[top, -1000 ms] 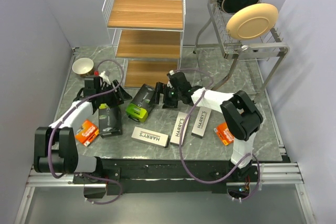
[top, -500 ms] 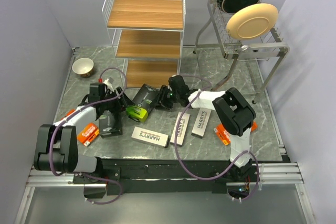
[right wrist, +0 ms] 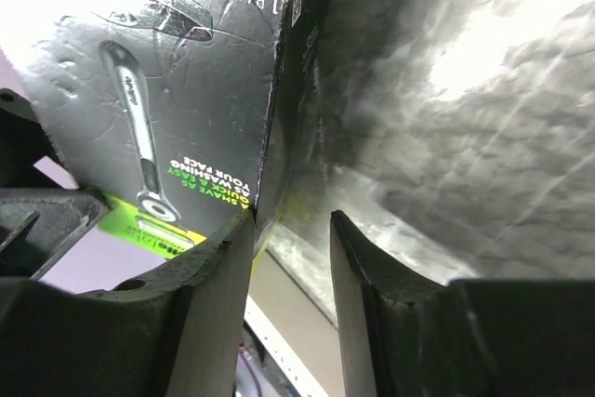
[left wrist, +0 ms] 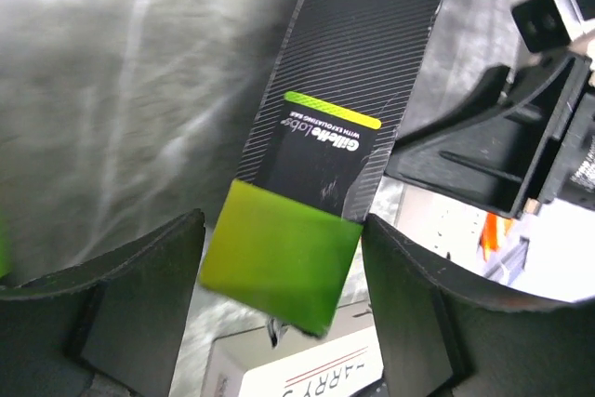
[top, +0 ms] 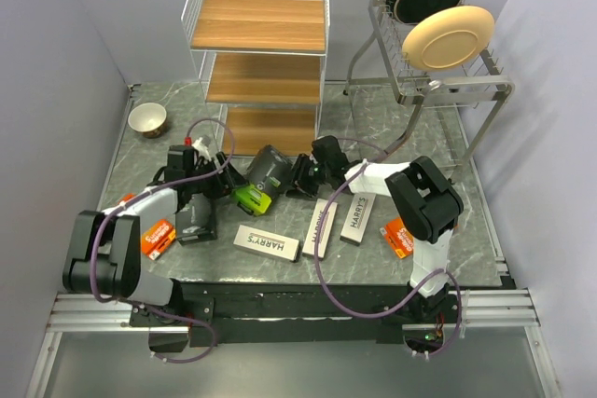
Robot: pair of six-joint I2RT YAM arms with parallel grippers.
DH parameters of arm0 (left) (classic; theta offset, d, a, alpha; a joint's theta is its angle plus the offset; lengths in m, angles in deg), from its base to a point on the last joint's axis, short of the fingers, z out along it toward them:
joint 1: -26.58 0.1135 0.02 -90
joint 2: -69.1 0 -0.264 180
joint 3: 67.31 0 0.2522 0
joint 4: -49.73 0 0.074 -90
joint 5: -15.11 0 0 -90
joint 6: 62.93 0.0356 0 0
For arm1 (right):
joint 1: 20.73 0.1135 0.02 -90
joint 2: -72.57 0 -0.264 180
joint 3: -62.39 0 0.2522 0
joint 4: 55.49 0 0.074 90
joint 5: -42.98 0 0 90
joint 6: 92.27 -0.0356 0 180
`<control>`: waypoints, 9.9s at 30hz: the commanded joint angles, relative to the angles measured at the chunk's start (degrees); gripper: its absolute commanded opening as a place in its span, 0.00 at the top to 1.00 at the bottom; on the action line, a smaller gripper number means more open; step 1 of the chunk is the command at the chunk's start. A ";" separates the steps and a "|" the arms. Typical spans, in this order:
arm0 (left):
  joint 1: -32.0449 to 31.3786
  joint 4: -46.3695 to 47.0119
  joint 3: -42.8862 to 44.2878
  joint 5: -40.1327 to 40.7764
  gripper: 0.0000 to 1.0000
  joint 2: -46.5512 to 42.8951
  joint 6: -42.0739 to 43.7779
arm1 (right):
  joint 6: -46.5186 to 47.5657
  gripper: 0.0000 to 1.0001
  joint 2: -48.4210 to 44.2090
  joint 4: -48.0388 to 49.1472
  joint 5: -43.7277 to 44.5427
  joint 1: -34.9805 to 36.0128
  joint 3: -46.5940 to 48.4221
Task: Place and organize the shaving razors onto the shelf
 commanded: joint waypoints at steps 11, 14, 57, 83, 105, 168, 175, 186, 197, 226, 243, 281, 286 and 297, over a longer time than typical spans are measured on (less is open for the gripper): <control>-2.43 7.72 -2.60 -5.67 0.61 1.18 -5.77 | 7.68 0.48 -0.08 -7.14 7.99 -1.72 1.27; 2.30 12.29 -8.05 -7.25 0.66 -3.57 -10.16 | 11.63 0.43 -1.84 -8.54 6.67 -2.34 3.56; 14.80 -0.85 8.63 -12.18 0.01 8.32 -14.33 | 42.73 0.36 -3.87 -5.72 9.29 8.64 14.71; 20.96 -8.87 -6.76 -2.69 0.38 -21.94 -12.72 | 53.30 1.00 9.31 -5.11 21.23 20.07 24.82; 22.10 -9.93 -9.84 -3.56 0.33 -26.96 -13.17 | 56.73 1.00 20.57 -1.51 41.82 21.48 40.91; 24.91 -30.98 7.11 4.95 0.01 -22.31 -5.46 | 87.85 0.83 11.19 -12.65 31.30 17.96 39.09; 25.09 -41.73 10.57 13.48 0.01 -22.04 -4.38 | 70.11 0.38 -1.49 -20.50 17.75 20.77 34.76; 27.99 -36.12 -0.25 11.21 0.06 -19.40 -5.53 | 55.15 0.35 0.53 -19.88 10.97 23.24 33.01; 20.44 -30.58 -3.24 -3.12 0.11 -16.15 -4.29 | 60.15 0.32 -7.02 -19.79 17.64 22.62 25.54; 5.73 -27.86 17.06 0.82 0.01 -15.45 8.46 | 53.40 0.27 -14.85 -23.49 15.55 14.36 16.83; 18.06 -13.11 17.85 1.89 0.09 3.44 8.27 | 40.91 0.19 -6.50 -19.00 9.23 15.06 14.90; 13.14 -15.65 2.40 -6.46 0.46 -0.92 7.32 | 53.56 0.86 -3.86 -17.51 28.46 17.18 15.09; 4.38 -13.27 -0.25 -5.32 0.37 -5.86 5.64 | 55.49 0.86 -7.99 -16.81 29.08 13.75 9.90; 1.02 -14.94 1.24 -1.99 0.33 -5.07 6.96 | 53.30 0.75 -19.76 -18.03 26.97 12.34 1.64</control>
